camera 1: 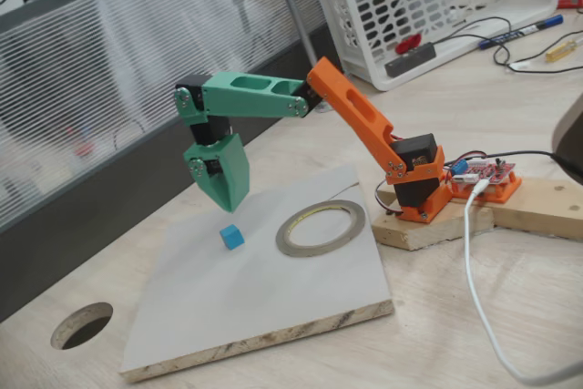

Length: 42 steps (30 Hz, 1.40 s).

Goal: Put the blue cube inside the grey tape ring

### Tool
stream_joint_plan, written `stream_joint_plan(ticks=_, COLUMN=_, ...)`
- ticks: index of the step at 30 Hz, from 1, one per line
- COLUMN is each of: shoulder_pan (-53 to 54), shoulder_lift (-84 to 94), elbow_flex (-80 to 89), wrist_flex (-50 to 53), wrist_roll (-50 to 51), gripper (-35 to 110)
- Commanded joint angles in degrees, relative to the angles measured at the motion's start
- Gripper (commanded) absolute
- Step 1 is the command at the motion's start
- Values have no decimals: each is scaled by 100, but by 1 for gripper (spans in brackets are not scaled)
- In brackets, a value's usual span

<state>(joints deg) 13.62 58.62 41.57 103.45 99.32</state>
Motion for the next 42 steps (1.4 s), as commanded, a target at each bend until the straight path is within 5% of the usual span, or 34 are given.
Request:
stream_joint_plan(ticks=1, shoulder_pan=35, shoulder_lift=-158, elbow_flex=-633, wrist_flex=18, wrist_roll=70, gripper=0)
stream_joint_plan(ticks=25, shoulder_pan=44, shoulder_lift=-255, elbow_flex=-624, wrist_flex=105, wrist_roll=26, gripper=2)
stream_joint_plan(ticks=42, shoulder_pan=44, shoulder_lift=-475, elbow_flex=-624, wrist_flex=123, wrist_roll=79, gripper=69)
